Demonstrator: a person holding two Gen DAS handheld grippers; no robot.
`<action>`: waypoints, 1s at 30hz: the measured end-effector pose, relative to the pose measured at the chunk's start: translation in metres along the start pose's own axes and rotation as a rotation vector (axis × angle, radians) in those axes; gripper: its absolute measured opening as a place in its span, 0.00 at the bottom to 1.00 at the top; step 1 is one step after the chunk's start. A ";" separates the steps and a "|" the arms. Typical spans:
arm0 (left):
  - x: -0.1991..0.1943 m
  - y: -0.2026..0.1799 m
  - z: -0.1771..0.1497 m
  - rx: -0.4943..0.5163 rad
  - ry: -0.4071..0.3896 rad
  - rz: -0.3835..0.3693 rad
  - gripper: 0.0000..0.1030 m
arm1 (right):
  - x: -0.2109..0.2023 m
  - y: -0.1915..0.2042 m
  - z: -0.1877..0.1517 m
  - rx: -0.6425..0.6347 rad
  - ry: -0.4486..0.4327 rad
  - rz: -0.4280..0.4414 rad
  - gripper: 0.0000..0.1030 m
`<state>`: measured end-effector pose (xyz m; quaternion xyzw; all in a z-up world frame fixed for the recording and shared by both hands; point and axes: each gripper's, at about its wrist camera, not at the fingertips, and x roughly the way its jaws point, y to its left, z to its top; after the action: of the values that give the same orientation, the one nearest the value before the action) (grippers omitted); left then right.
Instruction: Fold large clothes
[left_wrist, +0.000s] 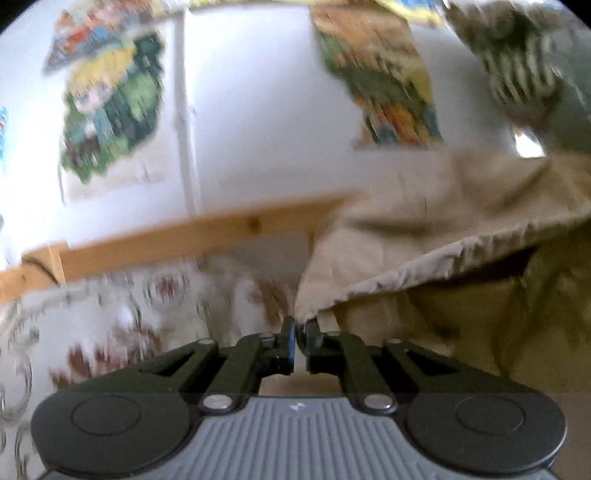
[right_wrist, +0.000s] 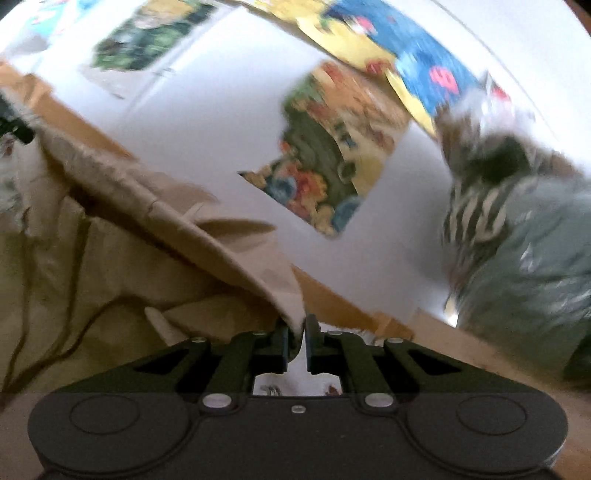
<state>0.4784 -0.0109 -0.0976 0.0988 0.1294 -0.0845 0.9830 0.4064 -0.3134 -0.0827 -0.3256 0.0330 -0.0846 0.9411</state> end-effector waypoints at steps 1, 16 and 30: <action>-0.002 0.001 -0.008 0.010 0.057 -0.023 0.17 | -0.007 0.001 -0.003 -0.021 0.007 0.013 0.10; 0.003 0.029 -0.028 -0.086 0.485 -0.144 0.56 | -0.019 0.009 -0.035 -0.189 0.371 0.146 0.71; -0.068 0.043 -0.018 -0.209 0.401 -0.113 0.74 | -0.087 0.023 -0.017 -0.664 0.090 0.016 0.98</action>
<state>0.4178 0.0442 -0.0887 0.0041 0.3354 -0.1043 0.9363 0.3218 -0.2900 -0.1102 -0.6102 0.1028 -0.0763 0.7818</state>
